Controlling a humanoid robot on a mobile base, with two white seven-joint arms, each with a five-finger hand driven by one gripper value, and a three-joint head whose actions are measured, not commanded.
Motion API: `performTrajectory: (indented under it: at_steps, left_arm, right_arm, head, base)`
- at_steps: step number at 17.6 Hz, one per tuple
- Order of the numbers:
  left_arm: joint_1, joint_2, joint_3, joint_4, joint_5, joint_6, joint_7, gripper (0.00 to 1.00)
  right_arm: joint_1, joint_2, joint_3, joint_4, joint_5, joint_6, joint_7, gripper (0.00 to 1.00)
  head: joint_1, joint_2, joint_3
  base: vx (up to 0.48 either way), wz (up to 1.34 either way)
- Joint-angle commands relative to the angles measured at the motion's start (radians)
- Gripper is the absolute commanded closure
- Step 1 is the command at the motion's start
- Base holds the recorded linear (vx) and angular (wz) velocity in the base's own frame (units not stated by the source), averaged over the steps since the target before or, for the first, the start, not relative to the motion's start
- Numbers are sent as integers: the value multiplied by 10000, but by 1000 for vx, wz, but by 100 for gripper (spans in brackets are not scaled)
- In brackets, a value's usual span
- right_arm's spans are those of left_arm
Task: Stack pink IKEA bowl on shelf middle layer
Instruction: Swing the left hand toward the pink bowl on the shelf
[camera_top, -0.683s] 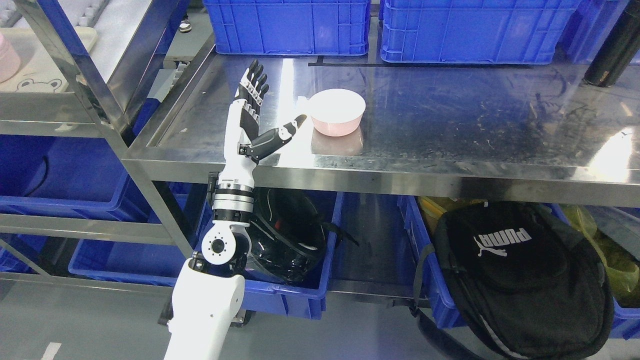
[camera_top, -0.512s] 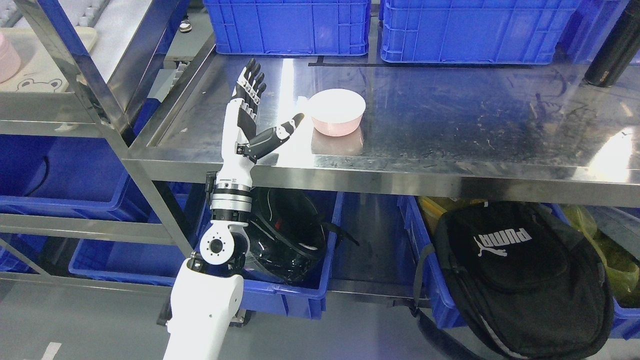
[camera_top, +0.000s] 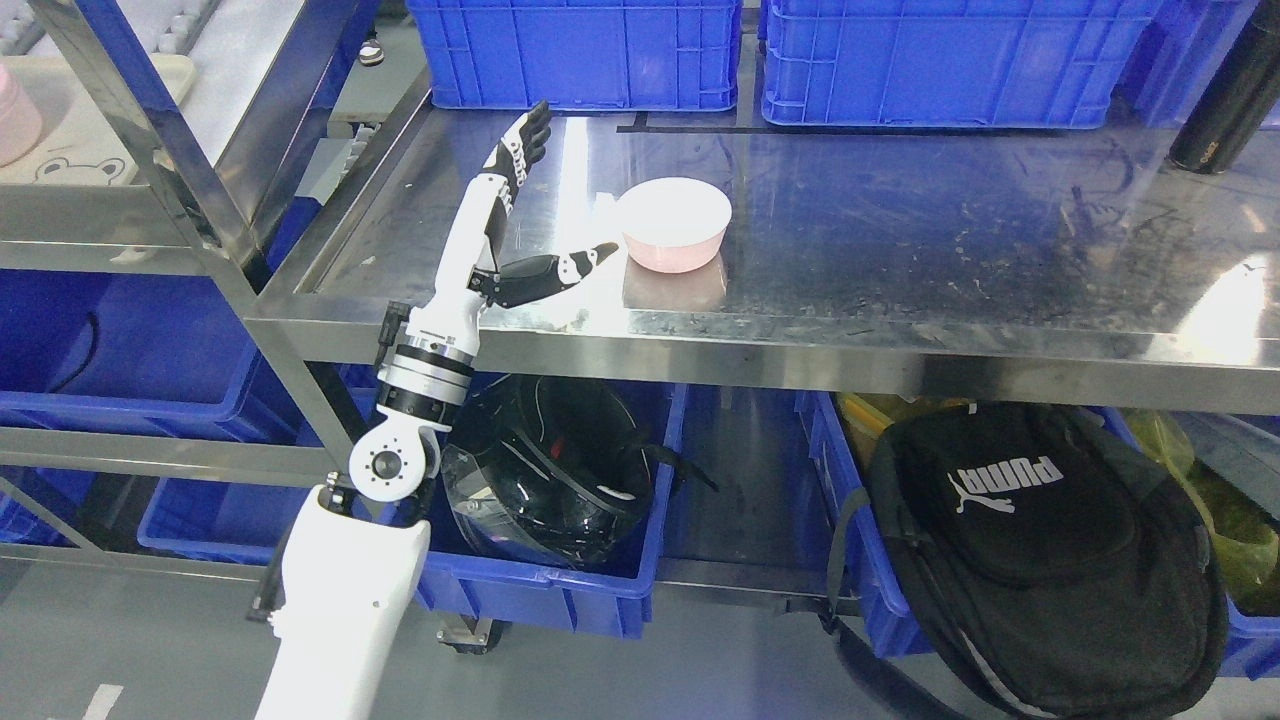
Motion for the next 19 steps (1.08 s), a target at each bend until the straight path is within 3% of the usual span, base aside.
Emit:
performTrajectory:
  at_steps: [1,4,9,13,19]
  left_arm:
    - [-1755,2862,-129,-72,-3225,198,-2558,3]
    - [-2370,2879,-497,-103,-5637,719,-4727,3]
    - [-2970,2129,-881,-118,-6102,842,-5481,3]
    - [-3476,1193,-2076,-88,-6761,2388,-6032,7]
    - [-3615,28,-2339,586,-7131,2500,-6756,26]
  right_arm:
    - [230,-175,0,-175,0,8,-7,0]
    - [230,-175,0,-175,0,8,-7,0]
    - [230,-175,0,-175,0,8,-7,0]
    - [230,-175,0,-175,0,8,-7,0]
    - [230,-175,0,-175,0,8,-7,0]
  head:
    - [0,0,0]
    - [0,-1,0]
    - [0,-1,0]
    - [0,-1,0]
    - [0,-1,0]
  base:
    - [0,0]
    - [0,0]
    - [0,0]
    - [0,0]
    - [0,0]
